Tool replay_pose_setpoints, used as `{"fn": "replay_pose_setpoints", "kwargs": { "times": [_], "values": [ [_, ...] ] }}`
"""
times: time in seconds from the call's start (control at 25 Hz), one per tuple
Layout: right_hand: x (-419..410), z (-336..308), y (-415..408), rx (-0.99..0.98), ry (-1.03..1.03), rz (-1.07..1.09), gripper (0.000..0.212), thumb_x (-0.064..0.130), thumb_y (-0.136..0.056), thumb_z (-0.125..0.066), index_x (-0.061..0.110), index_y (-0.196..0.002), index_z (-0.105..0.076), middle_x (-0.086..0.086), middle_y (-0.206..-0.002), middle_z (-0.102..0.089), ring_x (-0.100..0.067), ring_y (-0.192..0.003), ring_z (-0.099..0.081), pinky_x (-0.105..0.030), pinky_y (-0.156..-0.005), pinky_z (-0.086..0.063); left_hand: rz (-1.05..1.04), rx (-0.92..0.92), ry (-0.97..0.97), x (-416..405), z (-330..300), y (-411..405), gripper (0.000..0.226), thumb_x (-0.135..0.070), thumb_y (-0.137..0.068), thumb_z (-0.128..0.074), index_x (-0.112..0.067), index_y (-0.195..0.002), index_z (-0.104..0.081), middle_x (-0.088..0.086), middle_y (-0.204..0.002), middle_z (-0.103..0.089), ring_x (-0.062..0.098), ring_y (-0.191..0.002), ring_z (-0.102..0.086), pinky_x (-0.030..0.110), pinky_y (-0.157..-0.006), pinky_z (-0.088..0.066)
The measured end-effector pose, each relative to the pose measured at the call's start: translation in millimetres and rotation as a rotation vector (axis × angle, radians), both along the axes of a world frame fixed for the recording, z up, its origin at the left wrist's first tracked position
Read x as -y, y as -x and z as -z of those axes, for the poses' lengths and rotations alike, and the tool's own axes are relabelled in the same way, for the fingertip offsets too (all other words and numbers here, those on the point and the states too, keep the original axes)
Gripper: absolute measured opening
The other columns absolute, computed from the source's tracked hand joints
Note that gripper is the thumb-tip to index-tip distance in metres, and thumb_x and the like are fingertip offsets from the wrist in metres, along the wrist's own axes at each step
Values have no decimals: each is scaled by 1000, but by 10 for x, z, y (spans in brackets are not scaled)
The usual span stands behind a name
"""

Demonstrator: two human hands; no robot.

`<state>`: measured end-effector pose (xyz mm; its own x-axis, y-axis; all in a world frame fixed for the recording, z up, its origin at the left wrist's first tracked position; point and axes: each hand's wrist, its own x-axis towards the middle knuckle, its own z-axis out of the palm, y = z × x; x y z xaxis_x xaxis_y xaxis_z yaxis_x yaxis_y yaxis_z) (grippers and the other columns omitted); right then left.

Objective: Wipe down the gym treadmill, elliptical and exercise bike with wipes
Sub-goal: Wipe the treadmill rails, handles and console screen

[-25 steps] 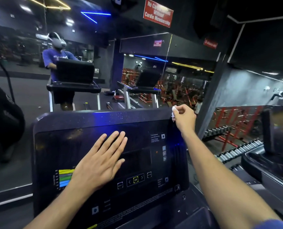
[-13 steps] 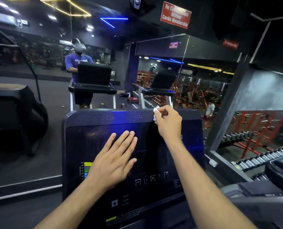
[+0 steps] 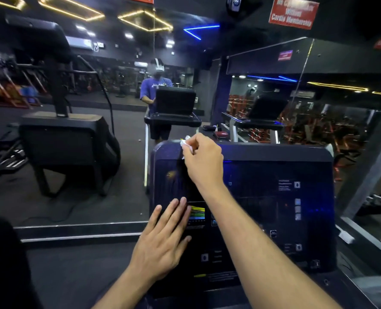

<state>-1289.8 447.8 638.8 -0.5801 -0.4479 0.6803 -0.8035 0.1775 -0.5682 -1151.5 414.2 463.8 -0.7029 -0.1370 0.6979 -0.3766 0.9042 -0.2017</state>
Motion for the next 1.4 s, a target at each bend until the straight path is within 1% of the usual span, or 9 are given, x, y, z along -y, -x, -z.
{"fn": "replay_pose_setpoints", "kwargs": {
  "times": [0.16,0.4,0.56,0.68,0.88,0.96,1.12,1.24,1.4],
  "values": [
    [184,-51,-314,-77,-36,-104,12,27,-96,-63,16,-92,-65,-3,-97,-66,-26,-90,-60,-38,-74,-44,10,-17,-11,-3,125,-82,61,-42,-102,-45,-12,-155,-39,5,-167,-25,22,-155,-23,47,-126,-15],
    [264,-8,-371,-74,-115,-399,11,27,-90,-70,17,-88,-72,4,-85,-67,-16,-79,-62,-33,-74,-51,28,-23,-36,-25,72,-96,59,-42,-104,-45,-12,-154,-42,5,-166,-28,22,-155,-22,48,-124,-20],
    [267,37,-286,-526,-179,-328,8,16,-96,-60,10,-96,-64,-6,-97,-54,-26,-87,-57,-43,-65,-54,3,-27,-69,-40,35,-54,58,-45,-105,-38,-13,-154,-43,5,-166,-29,21,-155,-21,48,-124,-18],
    [338,95,-296,-622,-167,-237,9,14,-97,-58,8,-91,-59,-8,-95,-52,-30,-81,-57,-46,-56,-54,28,-50,-80,-26,-17,45,56,-43,-105,-41,-13,-151,-47,5,-162,-37,22,-154,-25,51,-123,-20],
    [105,150,66,-507,21,-87,19,20,-95,-49,10,-92,-64,-8,-91,-57,-29,-75,-60,-38,-62,-48,15,-74,-80,-48,-110,135,57,-41,-104,-42,-10,-152,-45,8,-165,-29,22,-155,-23,57,-121,-26],
    [-91,149,362,-488,64,-8,10,16,-95,-57,10,-91,-65,-8,-90,-59,-28,-76,-61,-33,-66,-43,17,-98,-74,-74,-233,196,56,-38,-103,-43,-9,-152,-46,8,-166,-28,23,-154,-24,59,-120,-26],
    [-622,108,1046,-412,50,172,4,13,-94,-62,10,-94,-64,-8,-96,-61,-31,-82,-62,-39,-68,-47,70,-119,-59,-146,-580,460,58,-36,-104,-42,-11,-156,-38,6,-167,-26,21,-155,-21,58,-123,-21],
    [-1075,138,1521,-367,54,288,3,10,-92,-63,9,-94,-64,-9,-96,-61,-33,-83,-62,-42,-67,-51,168,-64,20,-257,-773,809,58,-37,-105,-40,-12,-158,-34,5,-168,-22,20,-156,-17,56,-124,-20],
    [-1610,147,2093,-203,44,436,5,12,-94,-62,8,-95,-65,-10,-95,-62,-34,-86,-61,-42,-71,-47,283,87,127,-466,-1001,1397,61,-39,-105,-37,-13,-160,-28,5,-169,-18,21,-157,-14,53,-124,-19]
  ]
}}
